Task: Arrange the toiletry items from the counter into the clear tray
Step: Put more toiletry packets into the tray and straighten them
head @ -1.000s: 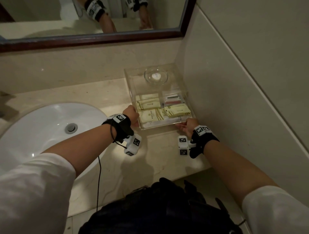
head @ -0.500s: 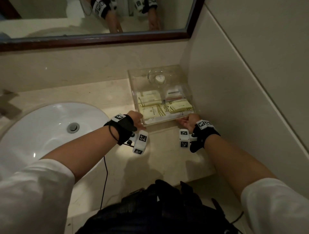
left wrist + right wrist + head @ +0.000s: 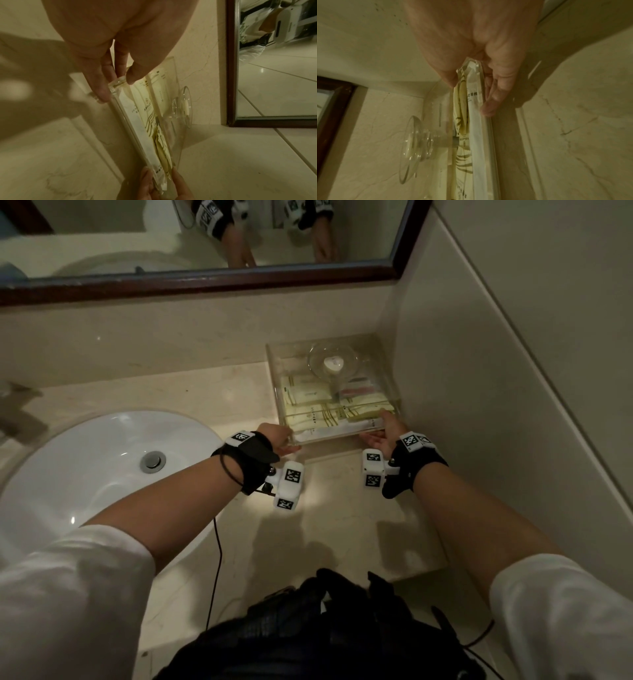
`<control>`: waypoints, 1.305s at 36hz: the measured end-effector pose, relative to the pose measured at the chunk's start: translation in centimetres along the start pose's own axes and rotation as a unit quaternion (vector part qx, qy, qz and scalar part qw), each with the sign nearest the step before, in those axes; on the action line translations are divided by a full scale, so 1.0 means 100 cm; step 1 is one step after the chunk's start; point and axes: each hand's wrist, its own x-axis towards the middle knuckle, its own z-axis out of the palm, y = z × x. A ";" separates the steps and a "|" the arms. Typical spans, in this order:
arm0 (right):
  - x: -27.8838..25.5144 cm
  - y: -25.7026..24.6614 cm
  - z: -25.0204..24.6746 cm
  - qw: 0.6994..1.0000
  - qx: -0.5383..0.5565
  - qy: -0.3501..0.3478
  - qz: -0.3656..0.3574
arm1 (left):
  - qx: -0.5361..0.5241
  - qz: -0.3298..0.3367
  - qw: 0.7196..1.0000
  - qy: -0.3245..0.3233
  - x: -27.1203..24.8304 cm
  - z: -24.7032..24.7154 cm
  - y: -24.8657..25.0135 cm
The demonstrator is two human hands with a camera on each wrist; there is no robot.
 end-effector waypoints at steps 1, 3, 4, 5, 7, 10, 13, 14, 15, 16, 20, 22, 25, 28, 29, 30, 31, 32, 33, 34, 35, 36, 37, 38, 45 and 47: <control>0.000 -0.001 0.002 1.000 -0.001 0.003 0.003 | -0.006 0.002 1.000 0.003 0.002 0.000 0.000; 0.002 -0.003 0.005 1.000 0.001 0.006 0.005 | -0.016 0.003 1.000 0.005 0.005 -0.002 0.002; 0.004 -0.004 0.006 1.000 0.003 0.005 0.004 | -0.022 0.003 1.000 0.006 0.006 -0.003 0.004; 0.006 -0.005 0.008 1.000 0.004 0.003 0.002 | -0.029 0.002 1.000 0.008 0.008 -0.005 0.004; 0.008 -0.005 0.010 1.000 0.001 0.000 -0.003 | -0.042 -0.002 0.999 0.010 0.008 -0.006 0.007; 0.007 -0.006 0.015 1.000 -0.022 0.001 -0.011 | -0.067 -0.017 0.998 0.006 0.007 -0.006 0.008; 0.008 -0.007 0.019 0.999 -0.030 0.014 -0.019 | -0.100 -0.040 0.994 -0.010 0.004 -0.006 0.012; 0.008 -0.008 0.020 0.999 -0.028 0.016 -0.021 | -0.113 -0.049 0.992 -0.021 0.002 -0.006 0.015; 0.009 -0.008 0.021 0.999 -0.024 0.015 -0.024 | -0.131 -0.060 0.989 -0.028 0.000 -0.006 0.017; 0.011 -0.009 0.021 0.999 -0.021 0.012 -0.025 | -0.148 -0.068 0.986 -0.027 -0.003 -0.005 0.020; 0.016 -0.011 0.023 0.999 -0.018 0.012 -0.023 | -0.181 -0.085 0.979 -0.047 -0.007 -0.003 0.025; 0.016 -0.012 0.024 1.000 -0.020 0.012 -0.020 | -0.172 -0.091 0.980 -0.048 -0.006 -0.003 0.025; 0.017 -0.014 0.024 1.000 -0.012 0.006 -0.022 | -0.192 -0.115 0.974 -0.046 -0.004 -0.006 0.026; 0.017 -0.015 0.025 0.999 -0.014 -0.001 -0.029 | -0.219 -0.140 0.965 -0.043 -0.003 -0.008 0.028; 0.017 -0.015 0.026 0.999 -0.013 0.000 -0.030 | -0.222 -0.145 0.963 -0.042 -0.003 -0.008 0.029; 0.016 -0.016 0.027 0.999 -0.012 0.000 -0.032 | -0.222 -0.149 0.963 -0.040 -0.003 -0.008 0.031; 0.016 -0.015 0.027 0.999 -0.012 0.002 -0.032 | -0.216 -0.148 0.964 -0.037 -0.003 -0.008 0.032; 0.016 -0.015 0.028 0.999 -0.015 0.000 -0.033 | -0.210 -0.144 0.966 -0.035 -0.004 -0.007 0.034; 0.017 -0.016 0.029 0.999 -0.024 -0.004 -0.037 | -0.203 -0.139 0.969 -0.031 -0.004 -0.007 0.035; 0.019 -0.015 0.029 0.998 -0.037 -0.011 -0.044 | -0.198 -0.134 0.971 -0.028 -0.005 -0.006 0.037; 0.021 -0.015 0.030 0.998 -0.049 -0.015 -0.048 | -0.192 -0.130 0.973 -0.021 -0.005 -0.006 0.037; 0.023 -0.015 0.030 0.997 -0.055 -0.018 -0.051 | -0.189 -0.129 0.973 -0.017 -0.005 -0.006 0.037; 0.023 -0.016 0.031 0.997 -0.056 -0.020 -0.052 | -0.185 -0.128 0.974 -0.013 -0.005 -0.007 0.037; 0.023 -0.017 0.032 0.998 -0.045 -0.020 -0.050 | -0.183 -0.128 0.975 -0.011 -0.005 -0.008 0.037; 0.021 -0.022 0.038 0.999 0.021 -0.008 -0.031 | -0.178 -0.122 0.976 0.001 -0.008 -0.010 0.039; 0.022 -0.023 0.039 0.999 0.020 0.001 -0.025 | -0.175 -0.110 0.978 0.010 -0.011 -0.009 0.039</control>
